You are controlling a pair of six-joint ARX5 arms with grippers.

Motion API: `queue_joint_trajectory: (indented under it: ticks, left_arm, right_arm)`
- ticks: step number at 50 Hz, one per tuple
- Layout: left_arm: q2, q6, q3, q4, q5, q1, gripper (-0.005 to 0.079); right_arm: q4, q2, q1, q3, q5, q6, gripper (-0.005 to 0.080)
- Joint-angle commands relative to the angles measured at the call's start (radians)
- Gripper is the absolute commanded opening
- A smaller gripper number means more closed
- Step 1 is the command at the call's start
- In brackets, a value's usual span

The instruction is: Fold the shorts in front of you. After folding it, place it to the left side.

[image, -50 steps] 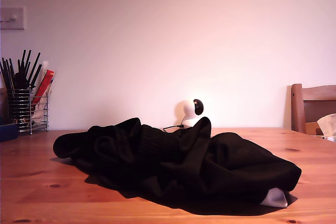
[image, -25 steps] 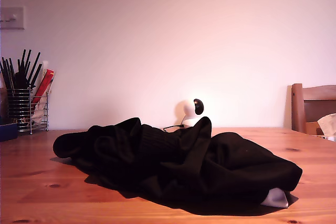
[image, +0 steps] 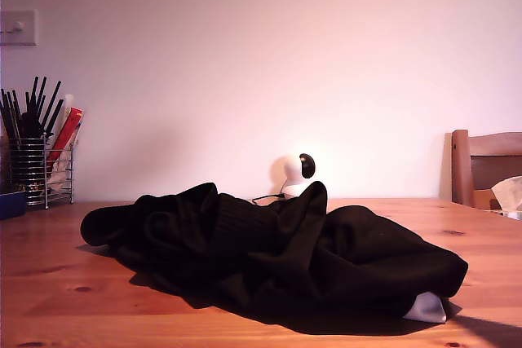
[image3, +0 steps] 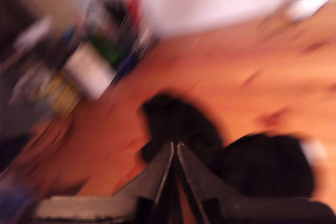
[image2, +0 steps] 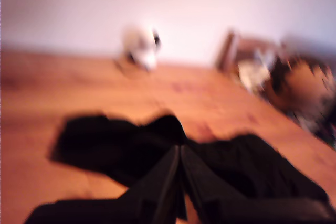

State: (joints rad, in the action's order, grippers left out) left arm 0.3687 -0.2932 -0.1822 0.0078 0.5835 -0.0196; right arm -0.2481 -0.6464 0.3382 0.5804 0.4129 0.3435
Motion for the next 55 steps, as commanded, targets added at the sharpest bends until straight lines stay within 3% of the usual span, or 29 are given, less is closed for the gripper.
queue_joint_trajectory:
  ticks: [1,9,14,23,32,37,39,40,44,47,55]
  left_arm:
    - [0.080,0.035,-0.032,0.007,0.026,-0.003,-0.0019]
    - [0.304,0.114,-0.126,0.007,0.065,-0.003,-0.0019]
    - [0.422,0.154,-0.188,0.006,0.072,-0.003,-0.0019]
    - [0.607,0.231,-0.278,0.007,0.091,-0.013,-0.0019]
    - [0.808,0.336,-0.399,0.015,0.089,-0.029,0.0005]
    - [0.898,0.609,-0.480,0.015,0.086,-0.043,0.0148]
    - [0.926,0.609,-0.506,0.015,0.061,-0.048,0.0198]
    - [0.940,0.807,-0.517,0.016,0.044,-0.050,0.0216]
    - [0.998,0.991,-0.562,0.015,0.026,-0.063,0.0261]
    - [1.036,1.065,-0.588,0.015,0.025,-0.072,0.0277]
    - [1.134,1.087,-0.641,0.006,0.010,-0.076,0.0397]
  right_arm:
    - [0.001,-0.087,0.054,0.044,0.005,0.001,0.0013]
    - [-0.018,-0.305,0.212,0.176,-0.012,0.001,0.0027]
    - [-0.061,-0.438,0.279,0.257,-0.052,0.001,0.0101]
    - [-0.134,-0.645,0.342,0.396,-0.059,-0.004,0.0354]
    - [-0.191,-0.782,0.378,0.504,-0.058,-0.047,0.0375]
    - [-0.191,-0.811,0.391,0.533,-0.056,-0.076,0.0375]
    - [-0.191,-0.815,0.394,0.539,-0.058,-0.083,0.0375]
    - [-0.191,-0.815,0.394,0.540,-0.057,-0.083,0.0375]
    - [-0.189,-0.815,0.394,0.541,-0.057,-0.086,0.0375]
    - [-0.192,-0.815,0.393,0.541,-0.061,-0.103,0.0375]
    - [-0.192,-0.815,0.392,0.541,-0.083,-0.138,0.0375]
